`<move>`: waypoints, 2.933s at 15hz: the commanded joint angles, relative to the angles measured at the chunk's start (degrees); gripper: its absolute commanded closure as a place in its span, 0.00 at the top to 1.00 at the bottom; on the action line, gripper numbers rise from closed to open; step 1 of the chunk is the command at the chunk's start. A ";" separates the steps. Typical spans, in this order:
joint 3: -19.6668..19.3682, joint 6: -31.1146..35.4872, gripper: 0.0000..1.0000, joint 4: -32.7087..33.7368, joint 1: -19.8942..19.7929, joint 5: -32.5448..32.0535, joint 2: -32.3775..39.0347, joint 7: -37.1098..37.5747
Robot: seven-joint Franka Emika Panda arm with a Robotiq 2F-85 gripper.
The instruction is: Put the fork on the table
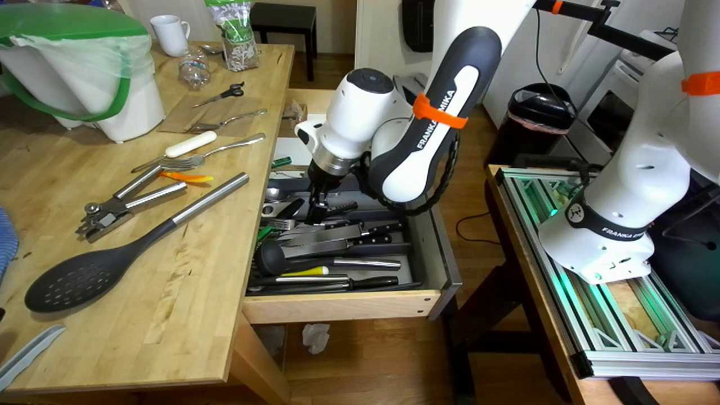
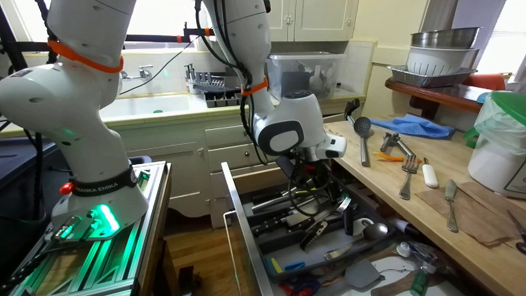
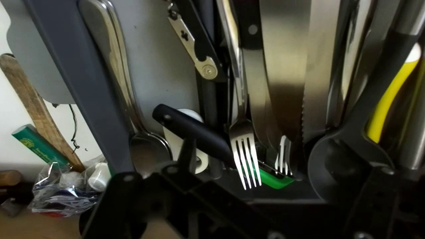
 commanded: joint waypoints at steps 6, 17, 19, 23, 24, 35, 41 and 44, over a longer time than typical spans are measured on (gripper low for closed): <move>0.35 -0.22 0.66 7.18 -0.77 0.46 8.11 -0.77; -0.18 0.70 0.52 9.09 -0.53 0.45 11.42 -0.61; -0.34 0.80 0.42 9.48 -0.50 0.51 11.77 -0.53; -0.67 1.00 0.32 9.88 -0.45 0.51 12.31 -0.50; -0.70 0.97 0.29 9.96 -0.46 0.52 12.44 -0.48; -0.42 1.32 0.28 10.56 -0.81 0.37 13.42 -0.69; 0.00 1.04 0.00 10.51 -1.10 0.45 13.65 -0.72; -0.25 -0.21 0.02 9.83 -1.20 1.00 11.67 -0.18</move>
